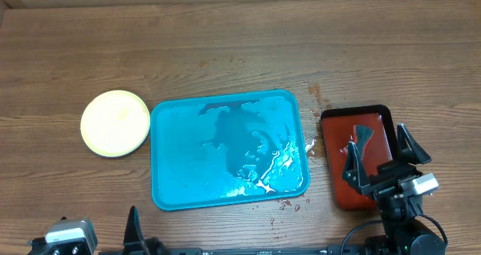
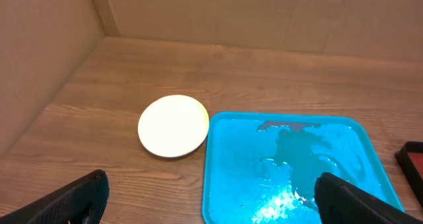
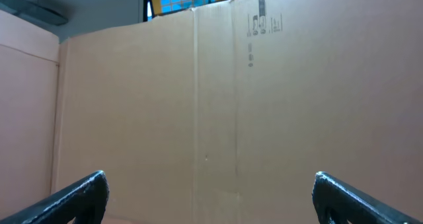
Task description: Clean dirty plates on tray and stack at the side
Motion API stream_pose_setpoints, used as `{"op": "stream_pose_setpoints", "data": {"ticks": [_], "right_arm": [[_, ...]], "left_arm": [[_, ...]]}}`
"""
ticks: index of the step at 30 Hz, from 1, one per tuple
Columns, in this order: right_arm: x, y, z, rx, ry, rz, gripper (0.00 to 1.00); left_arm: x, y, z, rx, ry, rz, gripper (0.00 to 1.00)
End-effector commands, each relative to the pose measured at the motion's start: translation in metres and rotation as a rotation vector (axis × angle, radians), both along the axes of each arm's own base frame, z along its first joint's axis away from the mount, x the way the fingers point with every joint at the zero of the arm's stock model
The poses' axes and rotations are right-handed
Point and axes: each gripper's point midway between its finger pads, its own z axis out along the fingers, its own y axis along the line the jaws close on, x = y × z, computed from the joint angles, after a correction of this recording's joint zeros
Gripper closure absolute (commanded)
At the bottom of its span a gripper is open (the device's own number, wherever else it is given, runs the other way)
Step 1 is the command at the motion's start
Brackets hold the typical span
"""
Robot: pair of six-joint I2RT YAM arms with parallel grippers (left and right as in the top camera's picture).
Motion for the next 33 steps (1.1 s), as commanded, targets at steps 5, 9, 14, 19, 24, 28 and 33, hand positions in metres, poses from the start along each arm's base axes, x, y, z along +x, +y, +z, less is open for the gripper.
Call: {"op": "stream_pose_setpoints", "data": {"ticks": [5, 9, 14, 19, 24, 28, 33], "right_arm": [[0.025, -0.007, -0.057, 0.008, 0.247, -0.052, 0.00], [0.033, -0.010, -0.093, -0.006, 0.400, -0.077, 0.00], [0.035, -0.010, -0.127, -0.026, 0.535, -0.078, 0.00], [0.035, -0.010, -0.127, -0.042, 0.530, -0.082, 0.00], [0.035, -0.010, -0.127, -0.040, 0.530, -0.082, 0.00], [0.035, -0.010, -0.127, -0.040, 0.530, -0.082, 0.00], [0.035, -0.010, -0.127, -0.040, 0.530, -0.082, 0.00]], "left_arm": [[-0.001, 0.000, 0.001, -0.006, -0.011, 0.003, 0.00], [-0.001, 0.000, 0.001, -0.006, -0.011, 0.003, 0.00], [-0.001, 0.000, 0.001, -0.006, -0.011, 0.003, 0.00], [-0.001, 0.000, 0.001, -0.006, -0.011, 0.003, 0.00], [-0.001, 0.000, 0.001, -0.006, -0.011, 0.003, 0.00], [-0.001, 0.000, 0.001, -0.006, -0.011, 0.003, 0.00], [-0.001, 0.000, 0.001, -0.006, -0.011, 0.003, 0.00]]}}
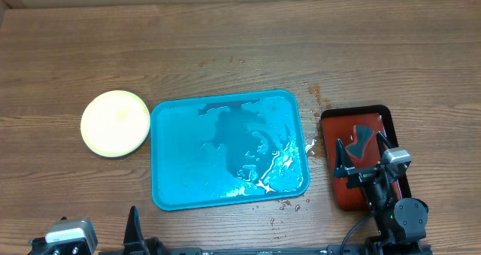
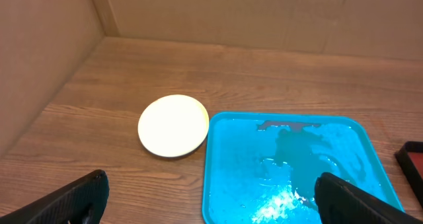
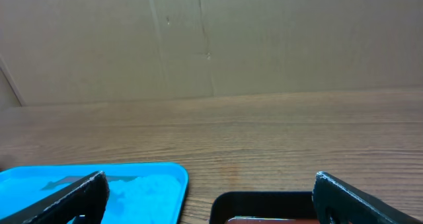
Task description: Clean dirty plates on tray and stack at the side
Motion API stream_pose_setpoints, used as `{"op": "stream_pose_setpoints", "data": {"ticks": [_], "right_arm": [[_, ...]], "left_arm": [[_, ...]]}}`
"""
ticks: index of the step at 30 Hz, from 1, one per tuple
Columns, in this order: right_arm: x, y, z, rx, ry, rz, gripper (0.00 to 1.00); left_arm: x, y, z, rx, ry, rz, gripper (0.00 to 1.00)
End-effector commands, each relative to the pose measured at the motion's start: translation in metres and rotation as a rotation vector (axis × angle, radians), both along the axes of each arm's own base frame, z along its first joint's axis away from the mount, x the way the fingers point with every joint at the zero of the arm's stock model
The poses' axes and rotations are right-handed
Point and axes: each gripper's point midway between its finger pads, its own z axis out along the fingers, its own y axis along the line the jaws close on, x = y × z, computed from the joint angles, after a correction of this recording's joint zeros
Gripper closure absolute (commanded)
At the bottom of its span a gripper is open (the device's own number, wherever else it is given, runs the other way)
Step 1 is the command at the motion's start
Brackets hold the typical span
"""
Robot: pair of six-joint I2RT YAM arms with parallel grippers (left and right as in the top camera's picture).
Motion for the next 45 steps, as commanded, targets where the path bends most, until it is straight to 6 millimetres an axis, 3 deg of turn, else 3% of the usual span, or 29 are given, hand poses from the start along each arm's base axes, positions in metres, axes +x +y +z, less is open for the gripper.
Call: {"op": "stream_pose_setpoints", "data": {"ticks": [1, 22, 27, 32, 36, 41, 45], "right_arm": [[0.000, -0.001, -0.002, -0.002, -0.001, -0.009, 0.00], [0.000, -0.001, -0.002, -0.002, -0.001, -0.009, 0.00], [0.000, -0.001, -0.002, -0.002, -0.001, -0.009, 0.00], [0.000, -0.001, -0.002, -0.002, -0.001, -0.009, 0.00], [0.000, -0.001, -0.002, -0.002, -0.001, -0.009, 0.00], [0.000, -0.001, -0.002, -0.002, -0.001, -0.009, 0.00], [0.000, -0.001, -0.002, -0.002, -0.001, -0.009, 0.00]], "left_arm": [[-0.001, 0.000, 0.001, -0.006, -0.011, 0.003, 0.00], [-0.002, 0.000, -0.001, -0.008, -0.003, 0.003, 0.00], [0.002, 0.003, 0.007, 0.017, -0.036, 0.008, 0.00], [0.032, 0.005, 0.022, 0.063, -0.141, -0.063, 0.00], [0.066, 0.000, 0.027, 0.097, -0.341, -0.146, 0.00], [0.093, -0.015, 0.006, 0.114, -0.532, -0.252, 0.00], [0.103, -0.028, -0.013, 0.123, -0.639, -0.336, 0.00]]}}
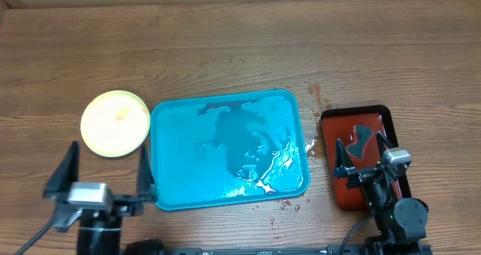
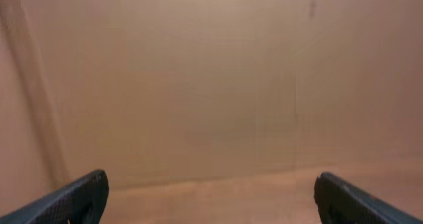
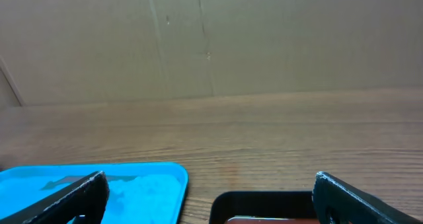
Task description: Clean dirty plates on tray and stack at the side
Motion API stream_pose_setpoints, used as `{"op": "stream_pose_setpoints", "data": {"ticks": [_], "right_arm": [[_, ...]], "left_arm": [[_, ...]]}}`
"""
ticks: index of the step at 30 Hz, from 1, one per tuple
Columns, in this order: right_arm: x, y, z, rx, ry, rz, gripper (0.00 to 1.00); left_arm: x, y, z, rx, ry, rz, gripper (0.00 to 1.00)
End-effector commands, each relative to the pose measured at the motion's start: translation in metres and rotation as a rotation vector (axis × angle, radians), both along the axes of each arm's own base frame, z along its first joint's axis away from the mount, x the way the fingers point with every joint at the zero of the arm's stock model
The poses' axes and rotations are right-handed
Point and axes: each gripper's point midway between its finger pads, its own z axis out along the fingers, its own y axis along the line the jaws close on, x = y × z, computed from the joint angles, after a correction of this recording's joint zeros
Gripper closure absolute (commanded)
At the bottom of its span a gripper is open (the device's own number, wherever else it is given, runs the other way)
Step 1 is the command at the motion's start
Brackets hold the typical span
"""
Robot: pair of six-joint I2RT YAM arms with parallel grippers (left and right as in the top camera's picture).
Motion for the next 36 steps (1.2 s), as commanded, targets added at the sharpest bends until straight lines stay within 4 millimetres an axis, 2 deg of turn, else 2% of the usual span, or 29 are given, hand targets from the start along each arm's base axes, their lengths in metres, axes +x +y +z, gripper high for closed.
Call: {"op": "stream_pose_setpoints", "data": {"ticks": [1, 6, 11, 21, 28, 31, 33, 36], "right_arm": [[0.000, -0.001, -0.002, -0.002, -0.002, -0.009, 0.00], [0.000, -0.001, -0.002, -0.002, -0.002, -0.009, 0.00], [0.000, -0.001, -0.002, -0.002, -0.002, -0.009, 0.00], [0.000, -0.001, -0.002, -0.002, -0.002, -0.009, 0.00], [0.000, -0.001, -0.002, -0.002, -0.002, -0.009, 0.00], [0.000, -0.001, -0.002, -0.002, -0.002, -0.009, 0.00], [0.000, -0.001, -0.002, -0.002, -0.002, -0.009, 0.00], [0.000, -0.001, -0.002, -0.002, -0.002, -0.009, 0.00]], "left_arm": [[0.005, -0.020, -0.024, 0.027, -0.059, -0.121, 0.00], [0.019, -0.035, -0.054, 0.028, -0.112, -0.204, 0.00], [0.028, -0.038, -0.073, 0.033, -0.181, -0.223, 0.00], [0.032, -0.038, -0.091, 0.044, -0.336, -0.224, 0.01], [0.036, -0.043, -0.105, 0.035, -0.308, -0.249, 0.00], [0.048, -0.046, -0.132, 0.013, -0.182, -0.262, 0.00], [0.058, -0.047, -0.163, -0.013, -0.039, -0.271, 0.00], [0.062, -0.047, -0.191, -0.025, 0.079, -0.269, 0.00]]}}
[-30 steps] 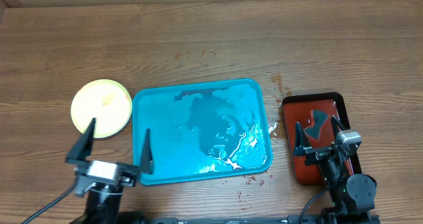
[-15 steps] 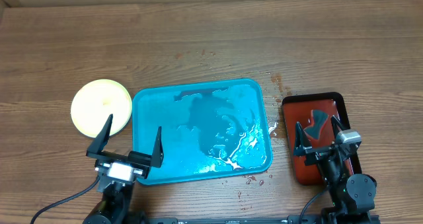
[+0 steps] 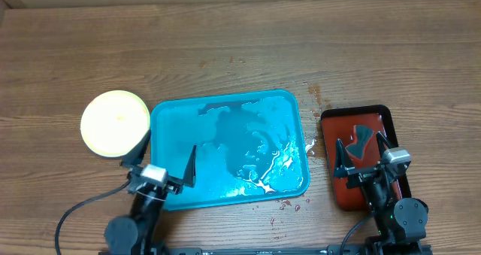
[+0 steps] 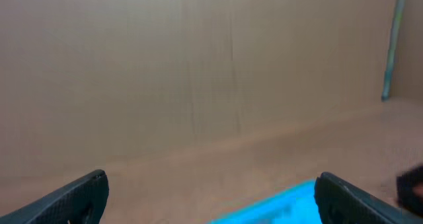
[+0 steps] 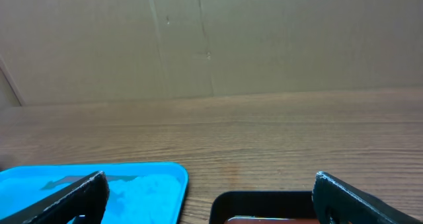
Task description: Clean dirty plates on tray and stack at the side
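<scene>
A pale yellow plate (image 3: pixel 114 123) lies on the table just left of the blue tray (image 3: pixel 173 119). The tray holds only a film of water. My left gripper (image 3: pixel 164 159) stands open over the tray's front left corner, beside the plate, with nothing between its fingers. Its wrist view is blurred and shows a corner of the blue tray (image 4: pixel 281 205) below a cardboard wall. My right gripper (image 3: pixel 361 151) is open and empty over the front of a red and black tray (image 3: pixel 334 123).
A dark scraper-like piece (image 3: pixel 364 135) lies in the red and black tray (image 5: pixel 264 204). Small reddish spots and water drops (image 3: pixel 289 204) mark the wood around the blue tray's (image 5: pixel 155 174) right side. Cardboard walls close off the far side of the table.
My left gripper has moved right and forward, from in front of the plate to the blue tray's front left corner. The right arm, plate and trays have not moved.
First my left arm sat back at the table's front edge and my right gripper stood raised over the red tray, facing the wall. Then the right gripper was lower and level. Later the left gripper stood in front of the plate, and now stands at the blue tray's corner.
</scene>
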Motion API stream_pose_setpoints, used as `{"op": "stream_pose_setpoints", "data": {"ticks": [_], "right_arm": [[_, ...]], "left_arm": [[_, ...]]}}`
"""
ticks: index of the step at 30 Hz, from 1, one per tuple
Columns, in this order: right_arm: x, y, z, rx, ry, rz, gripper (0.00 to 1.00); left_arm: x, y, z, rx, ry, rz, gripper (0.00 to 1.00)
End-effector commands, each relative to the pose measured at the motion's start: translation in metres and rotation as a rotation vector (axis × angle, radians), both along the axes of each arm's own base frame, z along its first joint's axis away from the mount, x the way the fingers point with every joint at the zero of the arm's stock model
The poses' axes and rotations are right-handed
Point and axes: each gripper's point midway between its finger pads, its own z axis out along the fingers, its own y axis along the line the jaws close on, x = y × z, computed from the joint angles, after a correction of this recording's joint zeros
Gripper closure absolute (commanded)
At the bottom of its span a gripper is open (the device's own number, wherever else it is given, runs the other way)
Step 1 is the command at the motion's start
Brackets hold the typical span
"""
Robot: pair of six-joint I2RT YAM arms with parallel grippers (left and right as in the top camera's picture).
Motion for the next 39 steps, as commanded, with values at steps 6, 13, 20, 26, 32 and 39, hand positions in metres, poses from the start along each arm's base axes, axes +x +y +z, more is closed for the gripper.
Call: {"op": "stream_pose_setpoints", "data": {"ticks": [6, 13, 20, 26, 32, 39], "right_arm": [[0.000, -0.001, -0.002, -0.002, -0.003, -0.009, 0.00], [0.000, -0.001, -0.002, -0.002, -0.003, -0.009, 0.00], [0.000, -0.001, -0.002, -0.002, -0.003, -0.009, 0.00], [0.000, -0.001, -0.002, -0.002, -0.003, -0.009, 0.00], [0.000, -0.001, -0.002, -0.002, -0.003, -0.009, 0.00], [0.000, -0.001, -0.002, -0.002, -0.003, -0.009, 0.00]], "left_arm": [[0.002, -0.002, -0.052, -0.018, 0.223, -0.013, 0.00], [0.002, -0.002, -0.051, -0.019, 0.220, -0.012, 0.00], [0.002, -0.002, -0.051, -0.019, 0.220, -0.012, 0.00], [0.002, -0.002, -0.051, -0.019, 0.220, -0.012, 0.00], [0.002, -0.002, -0.051, -0.019, 0.220, -0.012, 0.00], [0.002, -0.002, -0.051, -0.019, 0.220, -0.012, 0.00]]}}
